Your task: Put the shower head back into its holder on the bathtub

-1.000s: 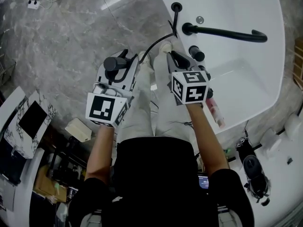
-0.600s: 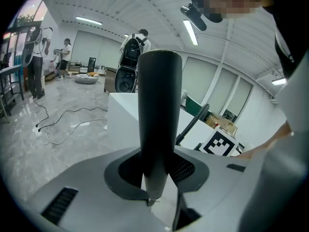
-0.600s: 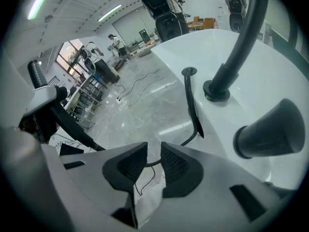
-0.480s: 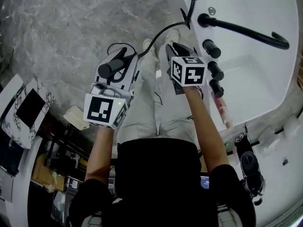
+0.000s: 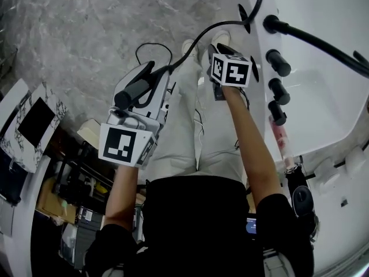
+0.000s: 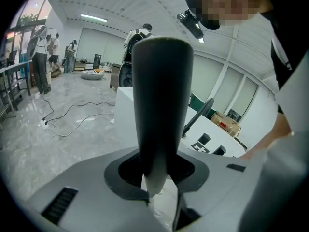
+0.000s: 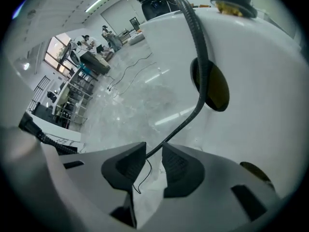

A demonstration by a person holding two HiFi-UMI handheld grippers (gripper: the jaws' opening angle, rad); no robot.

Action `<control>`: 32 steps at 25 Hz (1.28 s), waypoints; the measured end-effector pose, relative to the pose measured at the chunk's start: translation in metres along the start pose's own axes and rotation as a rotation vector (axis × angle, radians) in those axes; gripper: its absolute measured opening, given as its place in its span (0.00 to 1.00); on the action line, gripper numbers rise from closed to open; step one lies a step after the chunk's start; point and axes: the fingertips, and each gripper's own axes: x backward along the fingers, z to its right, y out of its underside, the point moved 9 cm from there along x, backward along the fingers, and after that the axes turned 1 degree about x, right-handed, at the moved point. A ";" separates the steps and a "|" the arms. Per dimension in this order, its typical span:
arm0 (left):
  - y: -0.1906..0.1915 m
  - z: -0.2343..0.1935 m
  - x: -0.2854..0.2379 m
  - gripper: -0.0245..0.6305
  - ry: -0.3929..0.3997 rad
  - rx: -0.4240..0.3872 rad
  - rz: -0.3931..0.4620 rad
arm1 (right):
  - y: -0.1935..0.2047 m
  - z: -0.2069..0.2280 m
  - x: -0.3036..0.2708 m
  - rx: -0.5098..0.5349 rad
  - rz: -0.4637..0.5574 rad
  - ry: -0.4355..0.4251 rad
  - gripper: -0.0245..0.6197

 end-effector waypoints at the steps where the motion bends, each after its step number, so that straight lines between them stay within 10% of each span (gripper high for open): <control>1: 0.003 0.000 0.002 0.23 -0.002 0.000 -0.003 | 0.002 0.002 -0.006 0.000 0.000 0.004 0.18; 16: 0.048 -0.023 0.009 0.23 -0.039 0.051 -0.033 | 0.015 -0.003 -0.085 -0.049 -0.080 -0.032 0.22; 32: 0.055 -0.036 0.008 0.23 -0.031 0.074 -0.038 | 0.053 -0.026 -0.119 -0.469 -0.232 -0.218 0.25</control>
